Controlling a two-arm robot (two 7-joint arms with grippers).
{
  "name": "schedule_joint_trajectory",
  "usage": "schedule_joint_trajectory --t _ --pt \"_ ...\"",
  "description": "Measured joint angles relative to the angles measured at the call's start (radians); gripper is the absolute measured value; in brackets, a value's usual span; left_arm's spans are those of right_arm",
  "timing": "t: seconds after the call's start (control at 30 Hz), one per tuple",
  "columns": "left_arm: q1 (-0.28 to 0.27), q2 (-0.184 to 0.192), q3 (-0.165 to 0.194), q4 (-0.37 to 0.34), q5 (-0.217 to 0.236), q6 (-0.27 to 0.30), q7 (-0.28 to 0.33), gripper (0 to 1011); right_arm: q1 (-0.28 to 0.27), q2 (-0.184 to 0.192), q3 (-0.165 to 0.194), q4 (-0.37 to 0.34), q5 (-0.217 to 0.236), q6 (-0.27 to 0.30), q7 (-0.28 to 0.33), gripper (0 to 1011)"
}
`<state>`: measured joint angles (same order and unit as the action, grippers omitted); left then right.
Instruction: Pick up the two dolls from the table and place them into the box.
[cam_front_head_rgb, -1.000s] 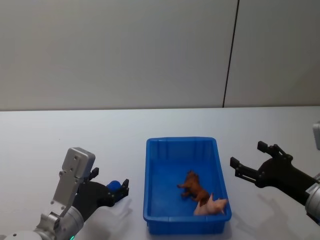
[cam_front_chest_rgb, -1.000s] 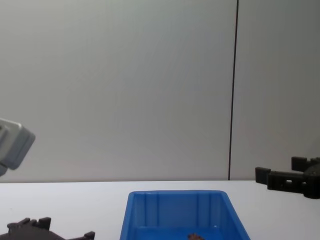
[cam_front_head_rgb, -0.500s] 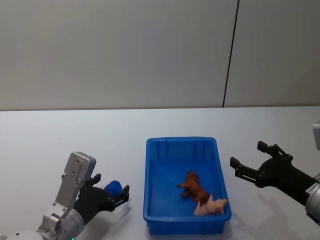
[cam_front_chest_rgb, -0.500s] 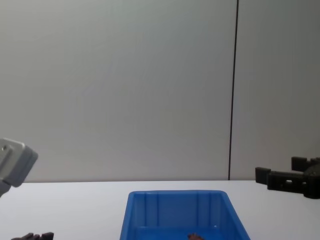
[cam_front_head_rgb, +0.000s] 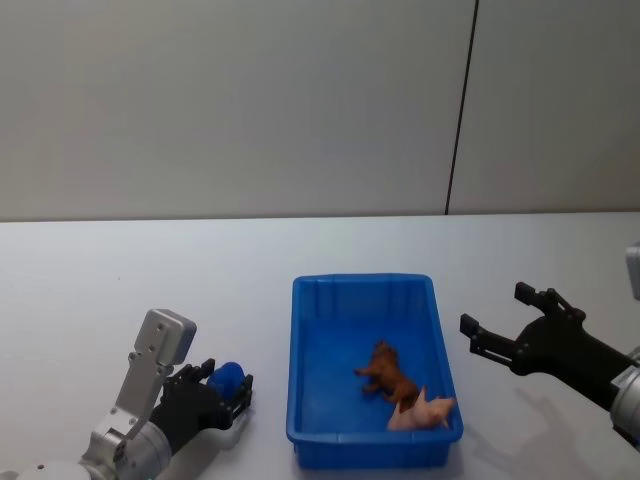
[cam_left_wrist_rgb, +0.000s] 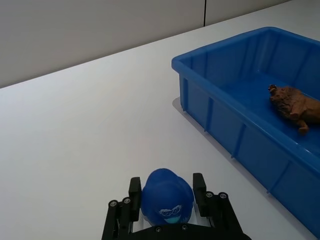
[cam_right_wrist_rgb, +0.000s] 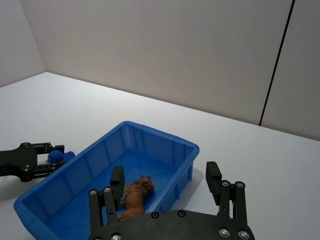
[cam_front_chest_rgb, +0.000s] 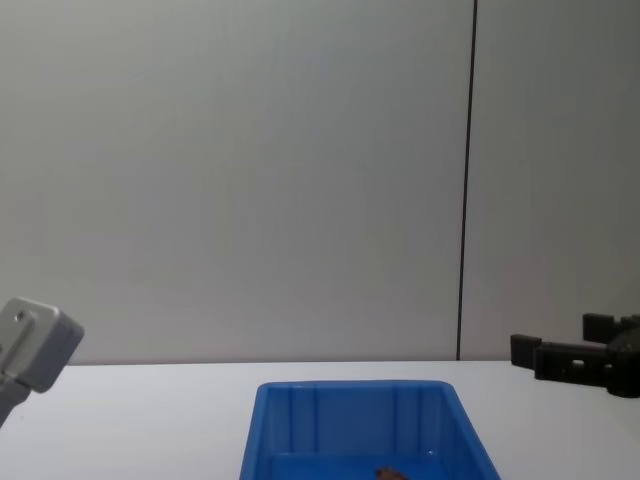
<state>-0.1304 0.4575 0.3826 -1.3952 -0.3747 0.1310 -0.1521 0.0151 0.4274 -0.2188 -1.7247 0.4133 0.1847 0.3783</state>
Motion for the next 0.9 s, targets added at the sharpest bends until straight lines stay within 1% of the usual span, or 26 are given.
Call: schedule_joint_trajectory --t 0.03,0.1,0.47,0.7,0.8,0.9 --pt "-0.001 -0.001 0.000 0.001 0.001 0.001 -0.001 644 0.000 0.000 0.000 0.000 0.000 0.000 0.000 1001" --pt "-0.002 -0.002 0.000 0.005 0.002 0.003 -0.004 574 0.000 0.000 0.000 0.000 0.000 0.000 0.000 1001" --pt "-0.003 -0.004 -0.002 0.011 0.010 0.007 -0.010 477 0.000 0.000 0.000 0.000 0.000 0.000 0.000 1001" --pt "-0.001 0.003 -0.011 -0.010 0.021 0.005 -0.005 436 0.000 0.000 0.000 0.000 0.000 0.000 0.000 1001" --pt "-0.001 0.009 -0.017 -0.030 0.028 0.001 0.000 349 0.000 0.000 0.000 0.000 0.000 0.000 0.000 1001" --pt "-0.003 0.013 -0.022 -0.047 0.035 -0.003 0.005 293 0.000 0.000 0.000 0.000 0.000 0.000 0.000 1001"
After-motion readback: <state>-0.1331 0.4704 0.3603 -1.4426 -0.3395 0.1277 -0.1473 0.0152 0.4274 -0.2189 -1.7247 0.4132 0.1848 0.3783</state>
